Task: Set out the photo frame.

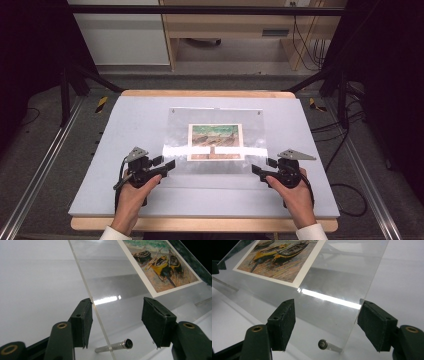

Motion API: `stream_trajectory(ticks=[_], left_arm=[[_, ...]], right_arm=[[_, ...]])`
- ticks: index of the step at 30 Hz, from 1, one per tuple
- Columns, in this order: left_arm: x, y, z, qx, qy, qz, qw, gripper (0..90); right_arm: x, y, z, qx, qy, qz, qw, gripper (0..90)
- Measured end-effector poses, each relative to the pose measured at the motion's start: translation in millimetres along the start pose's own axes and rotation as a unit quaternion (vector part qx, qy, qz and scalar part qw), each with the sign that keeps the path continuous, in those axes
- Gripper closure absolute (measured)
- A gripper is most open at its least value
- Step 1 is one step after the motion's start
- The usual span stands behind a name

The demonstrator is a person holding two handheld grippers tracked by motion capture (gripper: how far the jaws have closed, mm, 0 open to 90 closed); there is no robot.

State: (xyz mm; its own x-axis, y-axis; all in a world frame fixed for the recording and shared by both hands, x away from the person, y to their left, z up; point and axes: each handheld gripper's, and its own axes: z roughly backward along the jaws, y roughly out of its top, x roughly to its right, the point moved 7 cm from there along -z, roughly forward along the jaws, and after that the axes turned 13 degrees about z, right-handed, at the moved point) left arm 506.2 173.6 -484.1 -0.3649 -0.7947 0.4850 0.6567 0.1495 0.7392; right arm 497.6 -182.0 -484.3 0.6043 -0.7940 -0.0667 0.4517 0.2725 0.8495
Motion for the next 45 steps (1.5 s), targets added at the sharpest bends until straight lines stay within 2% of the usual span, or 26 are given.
stream_trajectory(ticks=[10,31,45], left_arm=[[0.5,-1.8,2.2,0.004,0.001,-0.003,1.0000,42.8],[4.7,-7.7,12.5,0.005,0.014,-0.027,0.9995,47.5],[7.3,-14.0,20.6,0.009,0.020,-0.039,0.9990,52.2]], right_arm=[[-1.8,-0.8,1.3,-0.001,-0.004,0.004,1.0000,31.5],[-11.2,-7.6,13.2,-0.007,-0.021,0.040,0.9989,36.7],[-16.8,-13.8,22.2,-0.010,-0.033,0.051,0.9981,44.3]])
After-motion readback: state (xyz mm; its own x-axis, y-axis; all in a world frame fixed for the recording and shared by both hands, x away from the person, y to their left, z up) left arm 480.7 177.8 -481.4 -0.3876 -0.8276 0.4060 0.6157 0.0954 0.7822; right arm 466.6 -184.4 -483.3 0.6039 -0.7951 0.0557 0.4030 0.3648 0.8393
